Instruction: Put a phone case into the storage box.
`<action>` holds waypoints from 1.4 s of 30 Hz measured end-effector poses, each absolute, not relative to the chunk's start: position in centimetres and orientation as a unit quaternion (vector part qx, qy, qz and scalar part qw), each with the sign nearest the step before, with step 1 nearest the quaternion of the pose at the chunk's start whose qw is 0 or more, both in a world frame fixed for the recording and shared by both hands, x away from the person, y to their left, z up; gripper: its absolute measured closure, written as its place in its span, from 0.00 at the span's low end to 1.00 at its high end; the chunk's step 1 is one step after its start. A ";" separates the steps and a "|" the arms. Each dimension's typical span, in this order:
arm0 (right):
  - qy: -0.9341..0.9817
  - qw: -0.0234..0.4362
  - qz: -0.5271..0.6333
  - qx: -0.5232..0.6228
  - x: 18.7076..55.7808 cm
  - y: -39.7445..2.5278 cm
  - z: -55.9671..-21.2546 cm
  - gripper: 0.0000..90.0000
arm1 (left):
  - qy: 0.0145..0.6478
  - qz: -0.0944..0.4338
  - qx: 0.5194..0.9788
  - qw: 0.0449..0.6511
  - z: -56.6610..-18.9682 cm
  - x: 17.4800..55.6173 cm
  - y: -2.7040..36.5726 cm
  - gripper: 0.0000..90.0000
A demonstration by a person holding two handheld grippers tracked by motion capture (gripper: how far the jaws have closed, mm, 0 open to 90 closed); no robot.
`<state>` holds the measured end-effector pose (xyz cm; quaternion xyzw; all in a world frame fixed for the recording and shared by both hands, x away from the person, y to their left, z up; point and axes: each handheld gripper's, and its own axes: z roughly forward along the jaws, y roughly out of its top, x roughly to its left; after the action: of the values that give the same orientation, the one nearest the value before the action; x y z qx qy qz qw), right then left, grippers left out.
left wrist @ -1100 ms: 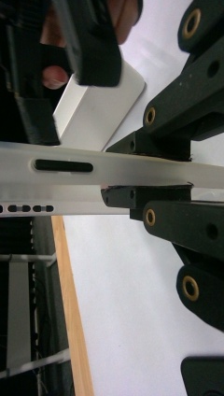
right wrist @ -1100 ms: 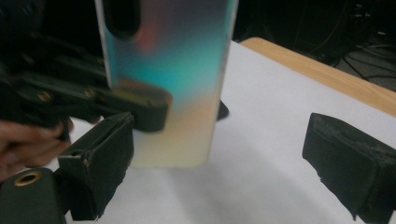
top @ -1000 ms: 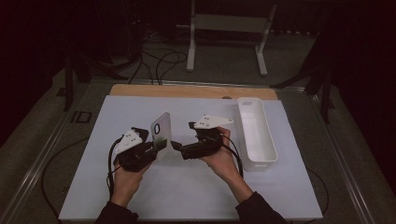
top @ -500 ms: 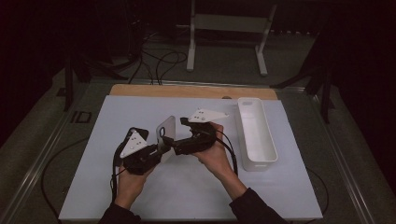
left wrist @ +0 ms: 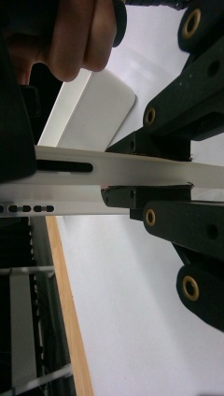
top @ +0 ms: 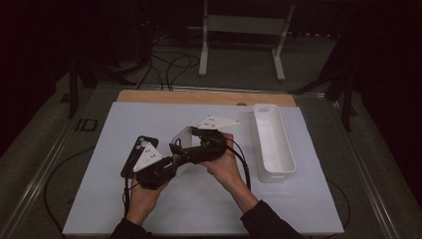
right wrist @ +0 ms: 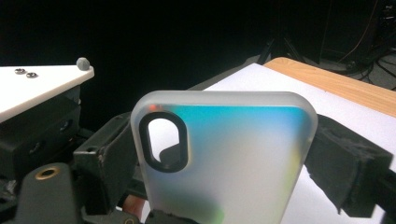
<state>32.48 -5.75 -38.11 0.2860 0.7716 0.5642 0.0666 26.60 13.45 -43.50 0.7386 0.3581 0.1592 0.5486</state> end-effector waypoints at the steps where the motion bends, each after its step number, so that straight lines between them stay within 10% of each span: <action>1: 0.771 0.067 0.565 0.287 32.5 -5.7 -38.1 0.17 | 0.359 0.158 0.738 0.549 -43.5 26.6 13.4 0.90; 21: 0.773 0.095 0.556 0.290 32.0 -5.6 -38.3 0.18 | 0.362 0.156 0.739 0.546 -43.8 26.8 13.3 0.87; 35: 0.771 0.103 0.556 0.294 32.2 -6.2 -38.2 0.18 | 0.375 0.180 0.739 0.530 -44.2 26.4 14.5 0.22; 42: 0.771 0.105 0.554 0.296 32.3 -6.3 -38.1 0.18 | 0.383 0.198 0.736 0.522 -44.3 26.2 15.4 0.05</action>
<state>32.26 -6.27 -38.12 0.2960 0.7710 0.5540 0.1047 26.19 15.39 -44.33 0.7359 0.3835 0.1981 0.5217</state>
